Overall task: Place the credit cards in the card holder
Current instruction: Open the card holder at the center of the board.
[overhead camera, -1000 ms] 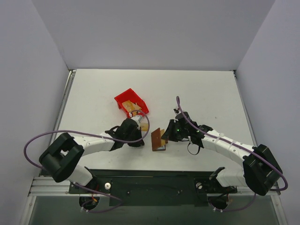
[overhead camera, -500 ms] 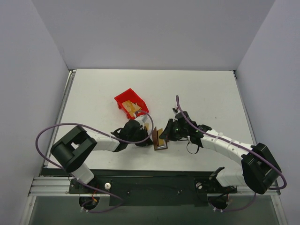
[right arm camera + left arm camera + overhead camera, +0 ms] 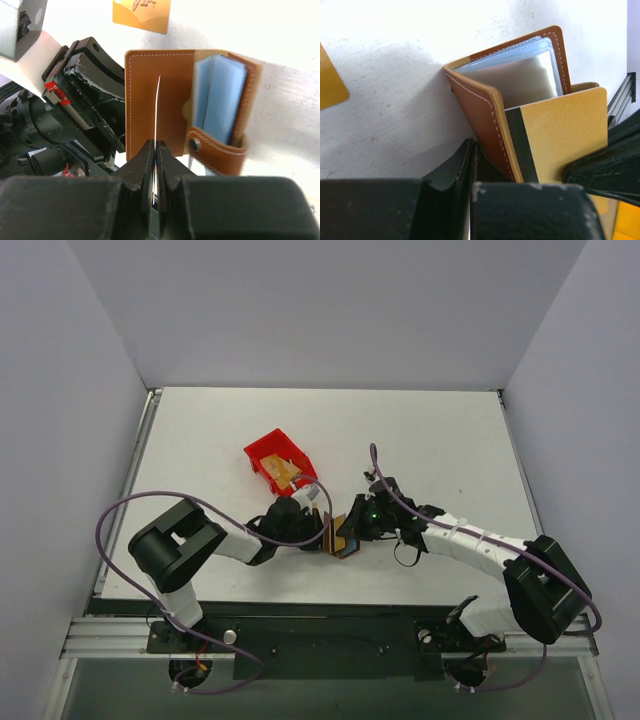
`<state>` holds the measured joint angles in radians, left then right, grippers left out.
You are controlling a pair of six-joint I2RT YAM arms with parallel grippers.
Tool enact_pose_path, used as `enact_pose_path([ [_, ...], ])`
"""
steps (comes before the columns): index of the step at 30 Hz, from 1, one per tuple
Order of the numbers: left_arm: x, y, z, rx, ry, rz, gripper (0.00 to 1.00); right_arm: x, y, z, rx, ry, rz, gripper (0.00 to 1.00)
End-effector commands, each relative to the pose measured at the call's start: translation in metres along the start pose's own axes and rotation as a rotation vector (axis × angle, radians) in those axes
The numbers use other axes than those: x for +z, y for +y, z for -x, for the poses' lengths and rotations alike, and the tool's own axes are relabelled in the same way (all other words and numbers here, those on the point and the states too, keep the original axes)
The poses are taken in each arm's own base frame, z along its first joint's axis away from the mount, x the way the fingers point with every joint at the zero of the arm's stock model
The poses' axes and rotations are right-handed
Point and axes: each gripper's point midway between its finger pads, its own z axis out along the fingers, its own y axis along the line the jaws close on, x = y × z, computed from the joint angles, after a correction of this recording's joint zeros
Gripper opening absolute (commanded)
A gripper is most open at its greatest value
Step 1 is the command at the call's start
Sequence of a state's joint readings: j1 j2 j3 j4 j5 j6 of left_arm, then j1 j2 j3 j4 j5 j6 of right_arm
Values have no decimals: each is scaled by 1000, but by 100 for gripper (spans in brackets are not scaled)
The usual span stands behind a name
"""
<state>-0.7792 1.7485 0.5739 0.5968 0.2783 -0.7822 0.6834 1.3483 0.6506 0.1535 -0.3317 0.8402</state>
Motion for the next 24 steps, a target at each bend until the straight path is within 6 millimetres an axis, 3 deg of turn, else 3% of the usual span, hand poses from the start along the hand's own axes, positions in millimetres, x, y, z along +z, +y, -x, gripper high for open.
enact_pose_path([
  [1,-2,41,-41,-25,103,114,0,7,5,-2,-5,6,27,0],
  [12,-21,97,-67,-58,142,310,0,27,-17,-13,21,30,-27,0],
  [19,-45,127,-69,-77,139,491,0,31,-27,-14,15,32,-64,0],
  [24,-49,142,-65,-56,150,595,0,37,-27,-17,14,48,-72,0],
])
